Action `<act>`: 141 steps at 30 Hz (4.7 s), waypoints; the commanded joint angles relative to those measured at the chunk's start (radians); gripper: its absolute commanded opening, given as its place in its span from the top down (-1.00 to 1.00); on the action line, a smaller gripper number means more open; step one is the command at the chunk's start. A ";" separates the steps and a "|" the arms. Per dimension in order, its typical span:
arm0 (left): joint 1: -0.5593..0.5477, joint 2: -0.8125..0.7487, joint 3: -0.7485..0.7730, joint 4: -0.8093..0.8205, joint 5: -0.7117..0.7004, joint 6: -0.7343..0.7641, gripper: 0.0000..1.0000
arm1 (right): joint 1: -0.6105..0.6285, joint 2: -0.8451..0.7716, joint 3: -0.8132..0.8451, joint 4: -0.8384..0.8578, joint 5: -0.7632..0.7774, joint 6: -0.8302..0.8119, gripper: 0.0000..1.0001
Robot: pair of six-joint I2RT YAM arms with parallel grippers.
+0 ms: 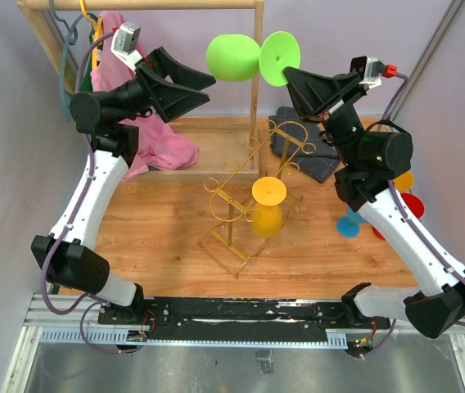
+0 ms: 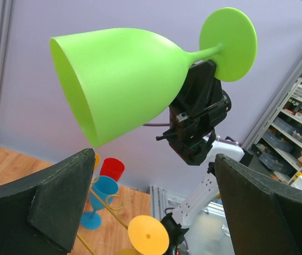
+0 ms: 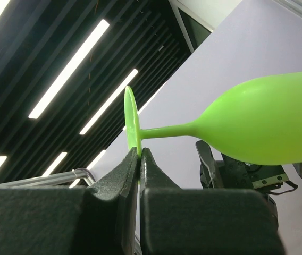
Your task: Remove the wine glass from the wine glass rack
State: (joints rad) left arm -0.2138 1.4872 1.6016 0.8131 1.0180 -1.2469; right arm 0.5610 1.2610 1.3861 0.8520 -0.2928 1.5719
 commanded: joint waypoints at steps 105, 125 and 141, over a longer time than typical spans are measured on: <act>-0.473 0.102 0.610 -1.408 -0.185 1.244 1.00 | 0.062 -0.524 0.353 -1.735 1.127 -1.202 -0.97; -0.951 0.306 0.725 -1.743 -0.488 1.519 1.00 | 0.062 -0.439 0.471 -1.818 1.537 -1.460 -0.97; -1.027 0.551 0.753 -1.860 -0.682 1.648 1.00 | 0.062 -0.465 0.479 -1.935 1.508 -1.366 -0.97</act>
State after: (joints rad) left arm -1.2282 2.0174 2.3421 -1.0458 0.3931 0.3519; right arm 0.6373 0.8074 1.8523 -1.0309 1.2079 0.1501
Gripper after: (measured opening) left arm 0.046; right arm 0.986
